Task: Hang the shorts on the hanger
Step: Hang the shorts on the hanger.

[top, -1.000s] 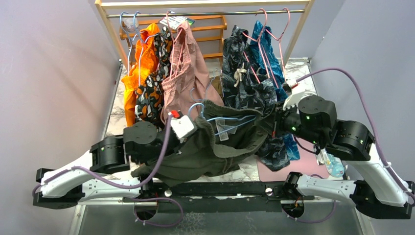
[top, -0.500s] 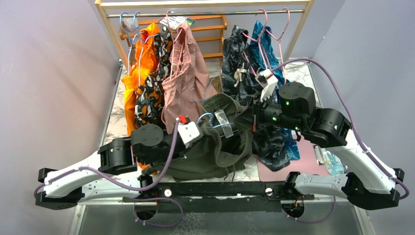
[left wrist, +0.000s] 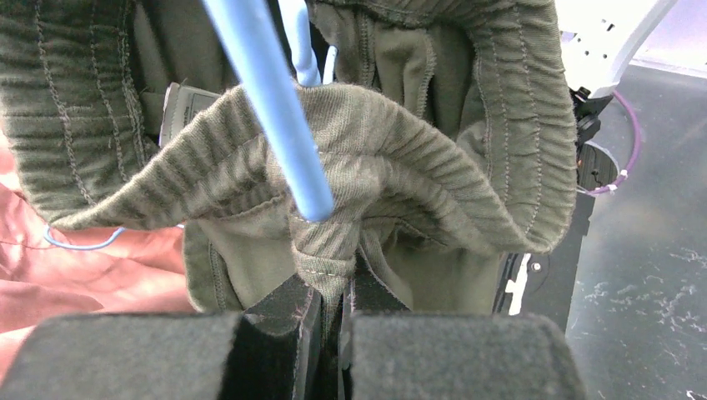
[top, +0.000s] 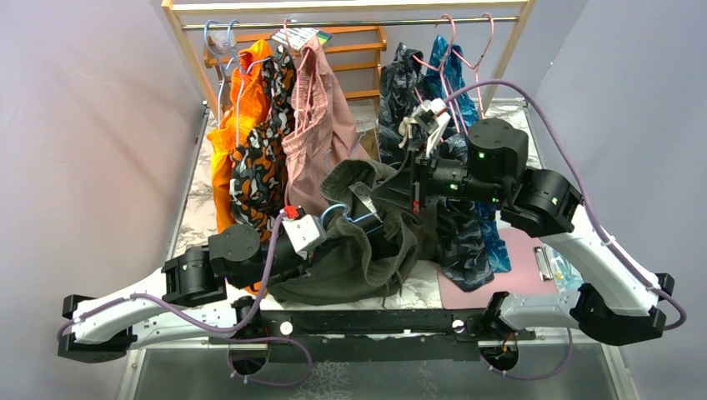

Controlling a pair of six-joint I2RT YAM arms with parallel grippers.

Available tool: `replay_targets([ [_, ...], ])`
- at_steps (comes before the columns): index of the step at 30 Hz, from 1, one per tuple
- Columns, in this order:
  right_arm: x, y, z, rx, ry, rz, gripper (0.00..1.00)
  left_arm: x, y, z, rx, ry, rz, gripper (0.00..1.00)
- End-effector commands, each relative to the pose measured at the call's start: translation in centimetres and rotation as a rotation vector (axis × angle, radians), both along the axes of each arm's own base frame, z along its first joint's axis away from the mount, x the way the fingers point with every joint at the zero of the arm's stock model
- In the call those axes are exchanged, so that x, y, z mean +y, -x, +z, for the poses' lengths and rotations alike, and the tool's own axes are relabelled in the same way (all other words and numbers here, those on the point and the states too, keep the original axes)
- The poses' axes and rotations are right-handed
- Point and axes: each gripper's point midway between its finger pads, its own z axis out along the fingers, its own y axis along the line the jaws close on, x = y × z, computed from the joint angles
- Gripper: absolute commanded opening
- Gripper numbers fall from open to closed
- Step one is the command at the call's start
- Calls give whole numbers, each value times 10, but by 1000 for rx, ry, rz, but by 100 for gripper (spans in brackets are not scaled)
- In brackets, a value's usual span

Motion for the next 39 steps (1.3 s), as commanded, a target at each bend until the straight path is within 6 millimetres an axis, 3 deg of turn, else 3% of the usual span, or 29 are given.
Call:
replay_targets([
  [1, 11, 10, 28, -82, -74, 100, 1, 4, 0, 20, 7, 107, 18, 0],
  [5, 20, 24, 16, -63, -60, 209, 1, 23, -11, 31, 19, 195, 121, 0],
  [10, 24, 41, -3, -66, -33, 340, 1, 41, -18, 23, 44, 238, 201, 0],
  [13, 28, 46, -20, -49, 13, 404, 1, 40, -15, 17, 58, 243, 189, 0],
  [18, 32, 20, -32, -60, 73, 282, 1, 26, -3, 17, 33, 278, 85, 0],
  [23, 39, 27, -40, -37, 102, 354, 1, 20, -3, 20, 29, 314, 75, 0],
  [26, 37, 18, -48, -42, 138, 297, 1, 14, 3, 16, 25, 302, 29, 0],
  [34, 26, -12, -31, -112, 154, 114, 1, -4, 33, -4, 67, 119, -158, 0],
  [39, 3, -40, -17, -199, 196, -70, 1, 0, 39, -4, 82, 50, -188, 0],
])
